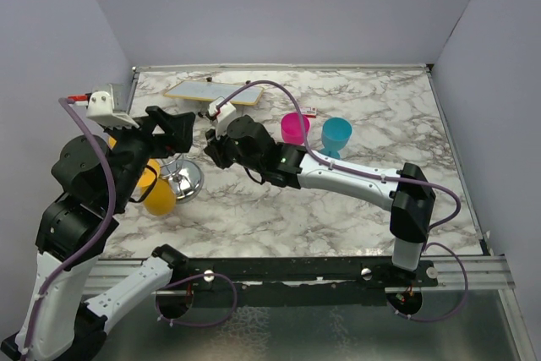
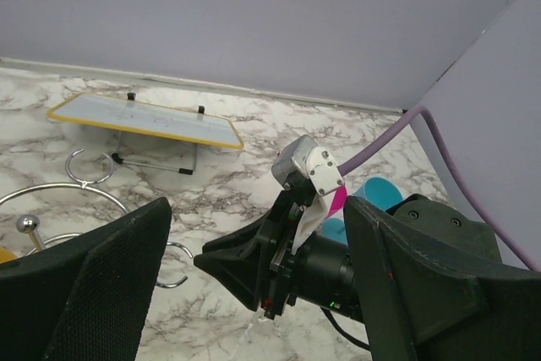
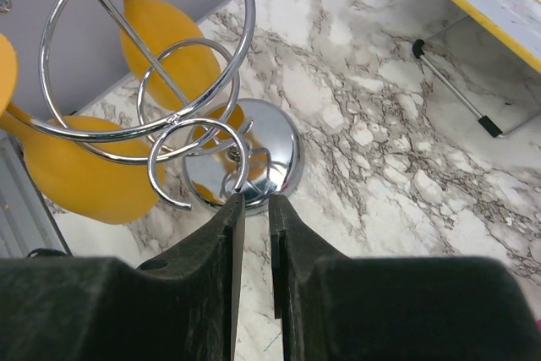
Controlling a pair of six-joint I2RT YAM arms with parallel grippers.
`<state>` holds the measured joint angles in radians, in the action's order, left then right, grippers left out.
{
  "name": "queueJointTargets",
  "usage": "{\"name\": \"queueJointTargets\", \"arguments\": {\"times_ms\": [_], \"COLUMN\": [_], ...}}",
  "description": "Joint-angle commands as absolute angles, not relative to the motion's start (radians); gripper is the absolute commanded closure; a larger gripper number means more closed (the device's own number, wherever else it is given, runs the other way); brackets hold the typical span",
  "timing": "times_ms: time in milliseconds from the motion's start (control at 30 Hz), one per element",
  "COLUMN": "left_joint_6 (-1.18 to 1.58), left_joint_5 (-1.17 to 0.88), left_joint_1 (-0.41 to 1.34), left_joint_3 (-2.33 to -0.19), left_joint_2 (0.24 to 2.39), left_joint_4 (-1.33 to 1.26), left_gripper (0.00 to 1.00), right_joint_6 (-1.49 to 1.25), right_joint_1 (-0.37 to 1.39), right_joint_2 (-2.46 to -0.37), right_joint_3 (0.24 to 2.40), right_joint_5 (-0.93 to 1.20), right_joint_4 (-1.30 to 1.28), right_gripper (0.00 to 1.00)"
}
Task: Take the wine glass off the wine glass rack
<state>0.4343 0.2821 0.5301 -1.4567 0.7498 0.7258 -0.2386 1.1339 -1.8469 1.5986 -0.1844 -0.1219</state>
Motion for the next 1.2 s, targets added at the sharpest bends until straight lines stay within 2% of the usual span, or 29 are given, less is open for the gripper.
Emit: {"name": "queueJointTargets", "arguments": {"times_ms": [0, 267, 433, 600, 1167], "left_joint_6": [0.427, 0.429, 0.429, 0.428, 0.424], "left_joint_5": [0.292, 0.324, 0.335, 0.342, 0.349], "left_joint_1": [0.525, 0.525, 0.525, 0.525, 0.525], "left_joint_3": [-1.454, -1.450, -1.457, -1.459, -1.459], "left_joint_2": [0.728, 0.707, 0.703, 0.699, 0.707], "left_joint_4": [0.697, 0.697, 0.697, 0.698, 0.697], "left_gripper": [0.15, 0.15, 0.15, 0.15, 0.14], "right_joint_6": [-0.240, -0.243, -0.236, -0.232, -0.183], "right_joint_1": [1.137, 1.136, 1.136, 1.135, 1.099], "right_joint_2": [-1.840, -1.826, -1.862, -1.877, -1.928], "right_joint_3": [1.589, 1.555, 1.600, 1.611, 1.651], "right_joint_5": [-0.209, -0.165, -0.166, -0.159, -0.191], "right_joint_4": [-0.060, -0.044, -0.067, -0.046, -0.004], "right_gripper": [0.82, 0.77, 0.71, 0.69, 0.81]}}
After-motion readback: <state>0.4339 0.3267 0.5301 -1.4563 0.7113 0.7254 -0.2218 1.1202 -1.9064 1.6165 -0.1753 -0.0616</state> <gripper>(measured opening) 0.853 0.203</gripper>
